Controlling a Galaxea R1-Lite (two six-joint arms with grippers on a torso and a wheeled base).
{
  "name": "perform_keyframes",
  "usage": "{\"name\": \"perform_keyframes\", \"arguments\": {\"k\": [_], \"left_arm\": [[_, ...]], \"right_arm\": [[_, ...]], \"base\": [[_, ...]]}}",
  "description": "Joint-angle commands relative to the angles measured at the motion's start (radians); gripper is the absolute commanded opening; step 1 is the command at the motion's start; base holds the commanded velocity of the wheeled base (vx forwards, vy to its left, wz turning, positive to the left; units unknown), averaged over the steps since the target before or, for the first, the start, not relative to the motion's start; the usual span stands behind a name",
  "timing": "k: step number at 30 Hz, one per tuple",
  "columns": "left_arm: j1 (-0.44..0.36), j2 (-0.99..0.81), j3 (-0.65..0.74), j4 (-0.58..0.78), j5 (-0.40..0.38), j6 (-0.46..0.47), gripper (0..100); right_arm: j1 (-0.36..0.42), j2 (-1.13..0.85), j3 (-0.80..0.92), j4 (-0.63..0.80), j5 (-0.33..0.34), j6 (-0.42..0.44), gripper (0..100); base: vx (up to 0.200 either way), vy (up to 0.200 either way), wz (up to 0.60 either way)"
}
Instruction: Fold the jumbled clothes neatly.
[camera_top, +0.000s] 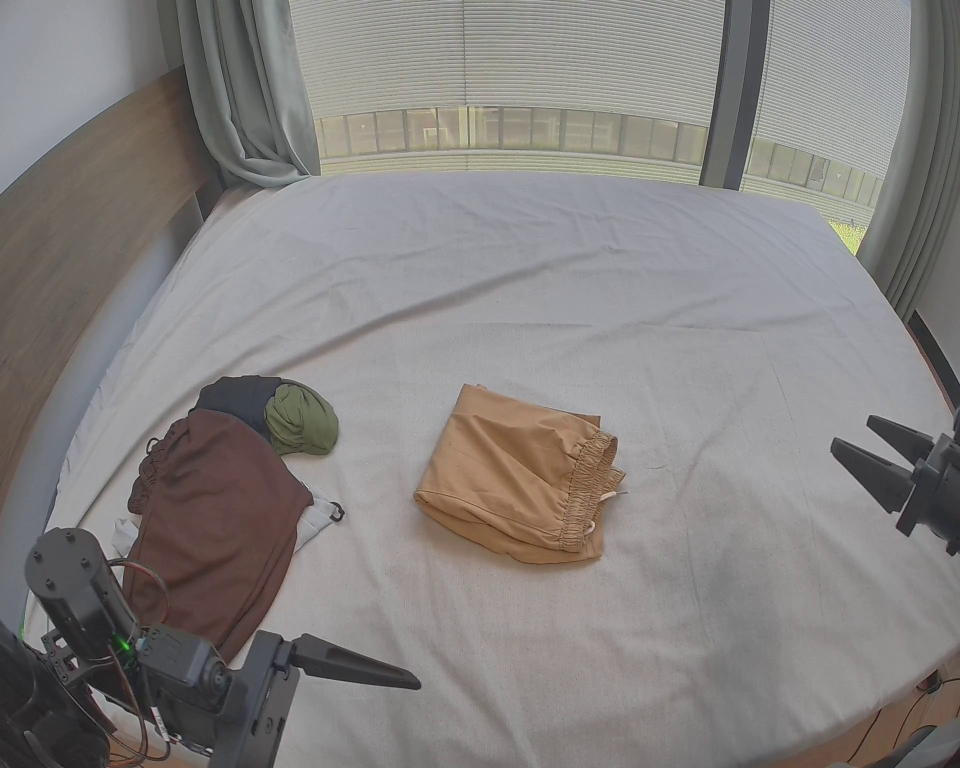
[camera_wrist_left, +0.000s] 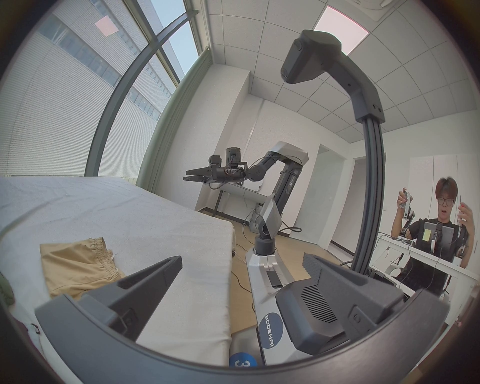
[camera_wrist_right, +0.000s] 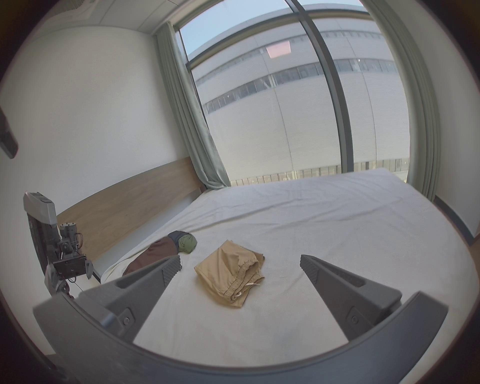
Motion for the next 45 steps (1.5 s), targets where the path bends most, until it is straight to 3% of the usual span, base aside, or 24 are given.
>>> {"name": "perform_keyframes", "arguments": {"k": [1,2,4,5,8,12,13,17,19,21,26,29,31,32,33,34,35,36,38,44,45], "left_arm": [[0.098,-0.170,0.017,0.075,0.002,0.001,100],[0.166,-0.267,0.017,0.141,0.001,0.001,100],[0.193,-0.321,0.017,0.179,0.002,-0.002,100],[0.258,-0.442,0.017,0.268,0.005,-0.025,100],[0.333,-0.569,0.017,0.358,0.009,-0.076,100],[0.390,-0.707,0.017,0.483,0.010,-0.091,100],[0.420,-0.802,0.017,0.573,0.010,-0.091,100],[0.470,-1.002,0.017,0.757,0.009,-0.093,100],[0.477,-1.060,0.017,0.812,0.010,-0.094,100],[0.488,-1.161,0.017,0.906,0.010,-0.097,100],[0.497,-1.325,0.017,1.041,0.027,-0.122,100],[0.500,-1.460,0.017,1.147,0.073,-0.132,100],[0.516,-1.568,0.017,1.231,0.096,-0.151,100],[0.526,-1.568,0.017,1.265,0.114,-0.139,100],[0.526,-1.568,0.017,1.262,0.127,-0.134,100],[0.526,-1.568,0.017,1.231,0.190,-0.137,100],[0.526,-1.568,0.017,1.211,0.237,-0.140,100],[0.526,-1.568,0.017,1.201,0.269,-0.135,100],[0.526,-1.568,0.017,1.167,0.367,-0.112,100],[0.526,-1.568,0.017,1.227,0.601,0.003,100],[0.526,-1.568,0.017,1.227,0.601,0.003,100]], "right_arm": [[-0.047,-0.155,0.043,-0.004,0.002,-0.008,100],[-0.058,-0.215,0.063,-0.007,0.000,-0.007,100],[-0.060,-0.247,0.074,-0.005,0.000,-0.005,100],[-0.061,-0.324,0.097,-0.002,-0.001,-0.002,100],[-0.083,-0.407,0.117,0.001,-0.001,0.003,100],[-0.117,-0.498,0.156,0.006,0.000,0.001,100],[-0.140,-0.559,0.193,0.007,0.008,-0.002,100],[-0.121,-0.695,0.270,0.027,0.065,0.004,100],[-0.107,-0.729,0.284,0.072,0.097,0.009,100],[-0.067,-0.823,0.284,0.194,0.135,0.075,100],[0.018,-1.022,0.239,0.438,0.137,0.171,100],[-0.005,-1.056,0.278,0.550,0.130,0.162,100],[-0.020,-1.088,0.308,0.593,0.086,0.113,100],[-0.017,-1.085,0.307,0.648,-0.077,-0.013,100],[-0.017,-1.083,0.308,0.659,-0.152,-0.048,100],[-0.017,-1.083,0.307,0.659,-0.334,-0.119,100],[-0.017,-1.083,0.307,0.658,-0.420,-0.146,100],[-0.017,-1.082,0.307,0.658,-0.462,-0.162,100],[-0.018,-1.080,0.307,0.658,-0.523,-0.178,100],[-0.017,-1.083,0.308,0.658,-0.509,-0.151,100],[-0.017,-1.083,0.308,0.658,-0.509,-0.151,100]], "base": [[0.000,0.000,0.00],[0.000,0.000,0.00],[0.000,0.000,0.00],[0.000,0.000,0.00],[0.000,0.000,0.00],[0.000,0.000,0.00],[0.000,0.000,0.00],[0.000,0.000,0.00],[0.000,0.000,0.00],[0.000,0.000,0.00],[0.000,0.000,0.00],[0.000,0.000,0.00],[0.000,0.000,0.00],[0.000,0.000,0.00],[0.000,0.000,0.00],[0.000,0.000,0.00],[0.000,0.000,0.00],[0.000,0.000,0.00],[0.000,0.000,0.00],[0.000,0.000,0.00],[0.000,0.000,0.00]]}}
